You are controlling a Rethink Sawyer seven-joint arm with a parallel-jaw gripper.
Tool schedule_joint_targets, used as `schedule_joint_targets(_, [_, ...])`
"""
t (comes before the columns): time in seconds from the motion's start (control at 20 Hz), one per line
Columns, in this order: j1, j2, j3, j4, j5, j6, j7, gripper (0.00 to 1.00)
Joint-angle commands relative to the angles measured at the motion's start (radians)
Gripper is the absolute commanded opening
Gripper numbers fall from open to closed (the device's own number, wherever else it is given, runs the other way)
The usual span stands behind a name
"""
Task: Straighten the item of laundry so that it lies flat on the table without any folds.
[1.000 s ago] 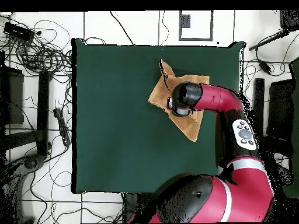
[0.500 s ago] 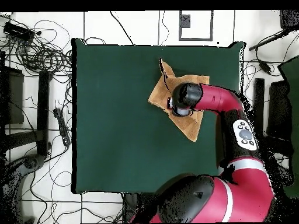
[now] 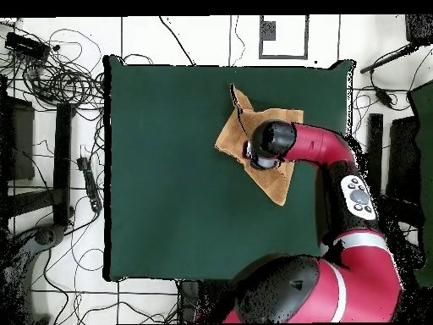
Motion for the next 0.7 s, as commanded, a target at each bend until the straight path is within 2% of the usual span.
schedule_joint_targets(0.05, [-0.026,0.201,0.015,0.026,-0.15,-0.419,0.013,1.0])
schedule_joint_targets(0.3, [-0.021,0.189,0.013,0.031,-0.153,-0.403,0.003,1.0])
schedule_joint_targets(0.55, [-0.011,0.084,0.003,0.107,-0.126,-0.329,0.018,1.0])
schedule_joint_targets(0.7, [-0.016,0.06,0.006,0.132,-0.118,-0.318,0.013,1.0])
